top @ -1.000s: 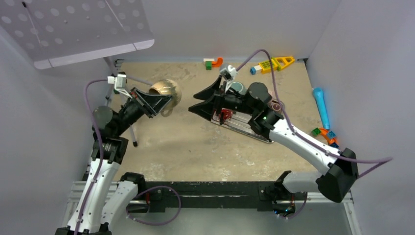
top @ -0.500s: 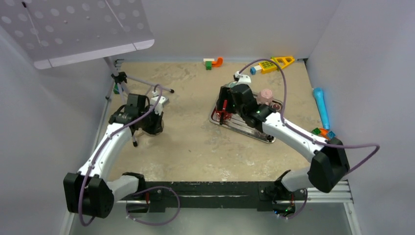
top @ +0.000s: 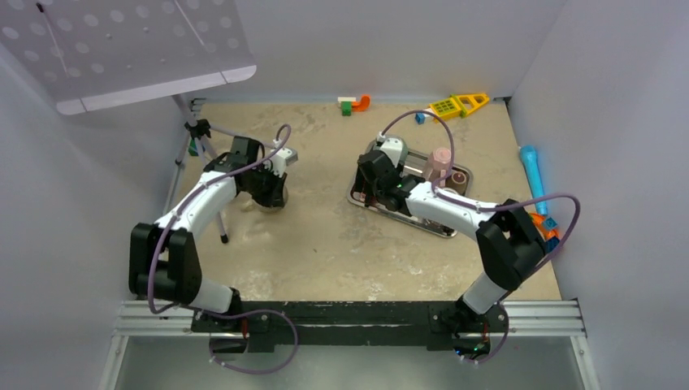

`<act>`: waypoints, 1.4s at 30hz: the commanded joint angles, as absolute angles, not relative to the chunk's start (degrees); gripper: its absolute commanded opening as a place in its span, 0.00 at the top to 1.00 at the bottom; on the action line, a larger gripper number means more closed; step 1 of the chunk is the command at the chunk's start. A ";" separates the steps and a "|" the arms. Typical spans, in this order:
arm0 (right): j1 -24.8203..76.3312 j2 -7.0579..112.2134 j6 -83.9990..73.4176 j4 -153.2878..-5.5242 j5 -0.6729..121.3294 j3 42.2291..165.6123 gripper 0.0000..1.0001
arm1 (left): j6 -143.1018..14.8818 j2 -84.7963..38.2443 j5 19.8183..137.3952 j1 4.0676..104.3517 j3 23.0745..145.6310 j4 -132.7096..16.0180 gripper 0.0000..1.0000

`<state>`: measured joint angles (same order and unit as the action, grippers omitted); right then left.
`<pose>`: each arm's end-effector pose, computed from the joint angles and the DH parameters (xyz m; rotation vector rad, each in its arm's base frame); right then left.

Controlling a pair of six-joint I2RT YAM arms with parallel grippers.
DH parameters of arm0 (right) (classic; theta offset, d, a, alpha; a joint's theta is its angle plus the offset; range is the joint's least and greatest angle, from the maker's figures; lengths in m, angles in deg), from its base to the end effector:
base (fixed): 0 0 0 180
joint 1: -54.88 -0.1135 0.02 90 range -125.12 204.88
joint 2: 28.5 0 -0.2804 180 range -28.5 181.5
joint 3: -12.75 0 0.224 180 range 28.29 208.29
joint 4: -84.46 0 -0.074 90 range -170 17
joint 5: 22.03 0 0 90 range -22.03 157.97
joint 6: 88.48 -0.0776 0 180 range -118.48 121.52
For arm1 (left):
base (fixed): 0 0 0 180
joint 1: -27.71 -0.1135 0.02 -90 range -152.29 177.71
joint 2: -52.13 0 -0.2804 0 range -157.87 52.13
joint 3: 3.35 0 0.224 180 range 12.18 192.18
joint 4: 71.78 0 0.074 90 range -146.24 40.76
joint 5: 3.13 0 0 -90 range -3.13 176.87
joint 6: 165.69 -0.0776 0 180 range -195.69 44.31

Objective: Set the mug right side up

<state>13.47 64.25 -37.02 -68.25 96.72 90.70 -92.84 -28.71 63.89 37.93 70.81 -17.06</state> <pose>0.2913 0.2071 0.2412 0.1946 2.1972 0.1951 0.2578 -0.0773 0.2366 0.7406 2.4762 -0.4839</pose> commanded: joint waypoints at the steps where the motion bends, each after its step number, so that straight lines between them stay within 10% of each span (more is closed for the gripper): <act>1: 12.89 65.35 -38.73 -71.24 99.73 92.05 0.29 | -87.88 -33.94 59.27 37.91 74.50 -23.99 1.00; 8: 12.88 72.73 -37.50 -71.99 98.94 94.25 0.32 | -87.22 -41.43 63.67 37.91 78.27 -24.11 0.97; 14: 13.10 76.80 -37.67 -71.84 99.94 95.28 0.35 | -85.78 -37.29 59.18 37.91 78.79 -24.02 0.32; 17: 13.61 77.86 -37.95 -71.09 101.66 95.63 0.48 | -84.88 -34.26 56.20 37.93 81.70 -20.64 0.29; 22: 15.27 75.67 -38.50 -72.20 101.54 92.82 1.00 | -84.92 -28.08 48.13 37.91 83.61 -15.51 0.27; 34: 15.37 47.57 -28.50 -82.47 91.28 84.62 1.00 | -76.60 -11.93 25.55 37.64 81.32 -13.00 0.28; 42: 15.25 29.91 -20.27 -90.09 70.02 86.28 1.00 | -32.40 -4.06 23.37 37.64 71.20 -62.77 0.24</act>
